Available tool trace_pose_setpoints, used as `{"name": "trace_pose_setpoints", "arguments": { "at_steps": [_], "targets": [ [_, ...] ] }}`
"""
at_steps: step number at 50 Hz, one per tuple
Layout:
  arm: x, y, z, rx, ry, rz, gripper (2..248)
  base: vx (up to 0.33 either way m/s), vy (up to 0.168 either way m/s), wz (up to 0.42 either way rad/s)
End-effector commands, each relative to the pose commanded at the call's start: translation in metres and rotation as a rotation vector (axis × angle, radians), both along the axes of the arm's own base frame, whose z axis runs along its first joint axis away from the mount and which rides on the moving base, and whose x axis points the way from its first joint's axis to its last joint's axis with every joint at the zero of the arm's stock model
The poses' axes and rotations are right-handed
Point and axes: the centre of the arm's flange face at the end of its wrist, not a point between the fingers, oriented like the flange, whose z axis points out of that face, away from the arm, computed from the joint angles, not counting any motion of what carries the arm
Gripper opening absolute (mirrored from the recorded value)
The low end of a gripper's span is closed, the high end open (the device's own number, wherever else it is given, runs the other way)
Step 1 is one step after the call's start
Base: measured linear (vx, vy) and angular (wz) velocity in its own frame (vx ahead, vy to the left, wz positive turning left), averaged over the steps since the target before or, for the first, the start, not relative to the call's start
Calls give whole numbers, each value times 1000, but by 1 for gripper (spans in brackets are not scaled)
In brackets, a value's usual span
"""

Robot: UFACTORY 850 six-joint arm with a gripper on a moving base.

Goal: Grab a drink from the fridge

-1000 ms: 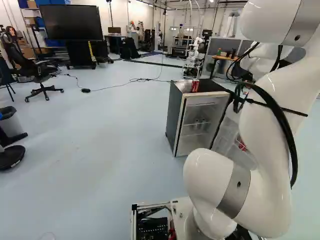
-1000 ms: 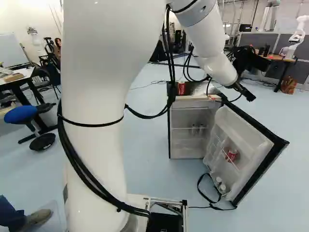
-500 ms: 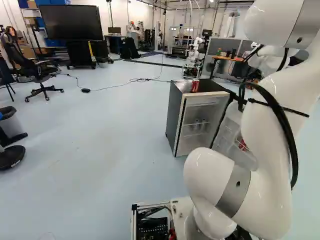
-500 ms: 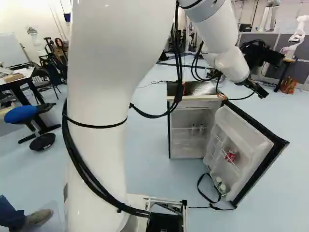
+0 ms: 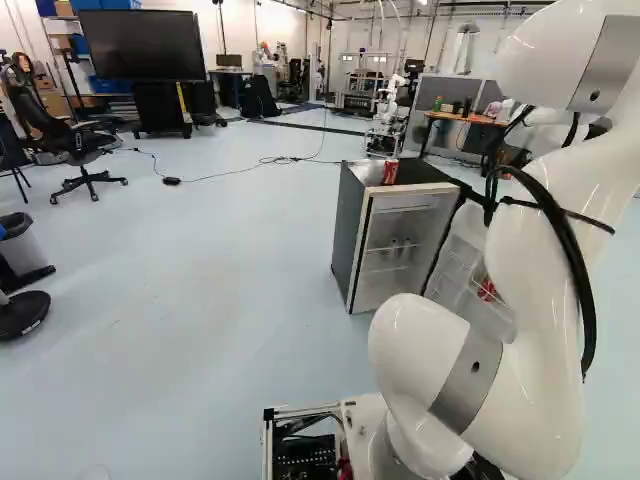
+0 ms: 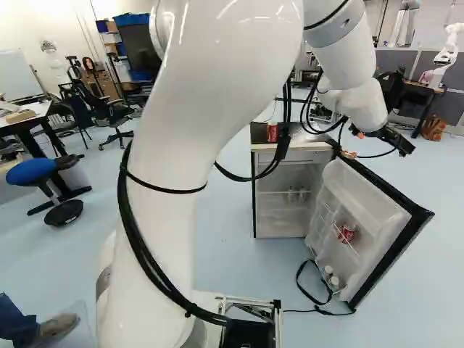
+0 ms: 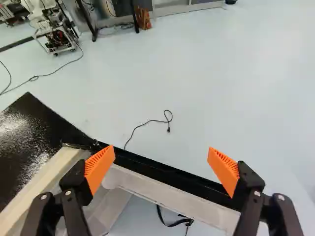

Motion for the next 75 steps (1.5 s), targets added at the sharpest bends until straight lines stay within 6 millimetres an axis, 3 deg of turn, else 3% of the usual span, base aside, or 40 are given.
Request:
{"name": "trace_pose_setpoints", "arguments": {
  "at_steps": [62, 75],
  "targets": [
    [9, -121, -97, 21, 41, -69, 247, 0, 0, 0],
    [9, -132, -120, 65, 71, -74, 247, 0, 0, 0]
  ]
}}
